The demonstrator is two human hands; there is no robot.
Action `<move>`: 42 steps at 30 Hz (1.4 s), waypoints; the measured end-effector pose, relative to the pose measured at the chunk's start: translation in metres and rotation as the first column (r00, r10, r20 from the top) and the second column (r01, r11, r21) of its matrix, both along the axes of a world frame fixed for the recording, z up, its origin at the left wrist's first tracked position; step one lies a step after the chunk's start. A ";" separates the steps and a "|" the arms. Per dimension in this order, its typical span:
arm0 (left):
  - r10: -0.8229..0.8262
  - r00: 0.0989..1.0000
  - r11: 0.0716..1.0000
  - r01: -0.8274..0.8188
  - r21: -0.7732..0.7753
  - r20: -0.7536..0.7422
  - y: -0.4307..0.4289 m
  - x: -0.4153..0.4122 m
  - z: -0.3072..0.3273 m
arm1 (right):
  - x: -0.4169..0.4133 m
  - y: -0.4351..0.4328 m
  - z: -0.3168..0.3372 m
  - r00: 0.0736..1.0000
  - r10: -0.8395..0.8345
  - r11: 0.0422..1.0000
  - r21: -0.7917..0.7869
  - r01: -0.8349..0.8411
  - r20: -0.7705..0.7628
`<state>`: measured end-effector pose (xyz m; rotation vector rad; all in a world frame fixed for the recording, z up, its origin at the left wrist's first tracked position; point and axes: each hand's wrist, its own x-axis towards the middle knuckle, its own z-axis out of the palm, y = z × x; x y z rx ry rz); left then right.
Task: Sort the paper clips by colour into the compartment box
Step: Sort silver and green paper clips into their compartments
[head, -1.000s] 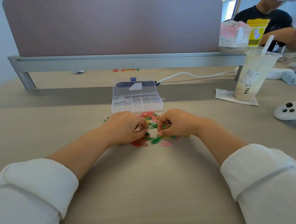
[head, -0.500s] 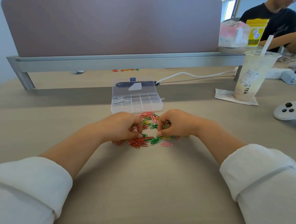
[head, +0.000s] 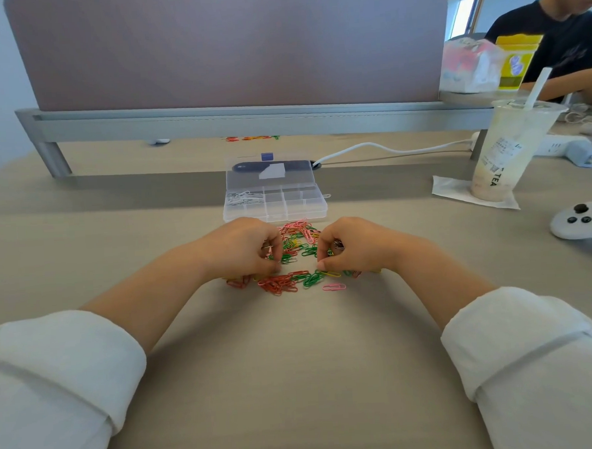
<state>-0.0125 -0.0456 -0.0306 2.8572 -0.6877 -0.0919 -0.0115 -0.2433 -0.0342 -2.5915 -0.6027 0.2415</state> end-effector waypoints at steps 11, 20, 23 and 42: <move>-0.028 0.985 0.998 0.018 0.059 0.168 -0.004 0.000 -0.005 | 0.001 0.001 -0.001 1.000 0.001 1.000 0.002 -0.001 0.000; -0.010 0.985 0.999 0.002 0.043 0.173 -0.001 0.004 -0.008 | 0.001 0.000 -0.001 1.000 0.005 1.000 -0.003 -0.005 0.005; -0.039 0.984 0.997 0.028 0.066 0.173 -0.002 0.002 -0.009 | 0.001 0.001 -0.001 1.000 0.008 1.000 -0.008 -0.008 0.007; -0.010 1.000 1.000 0.010 -0.001 0.004 -0.010 -0.005 -0.004 | 0.001 0.001 -0.002 1.000 0.008 1.000 0.007 -0.008 0.001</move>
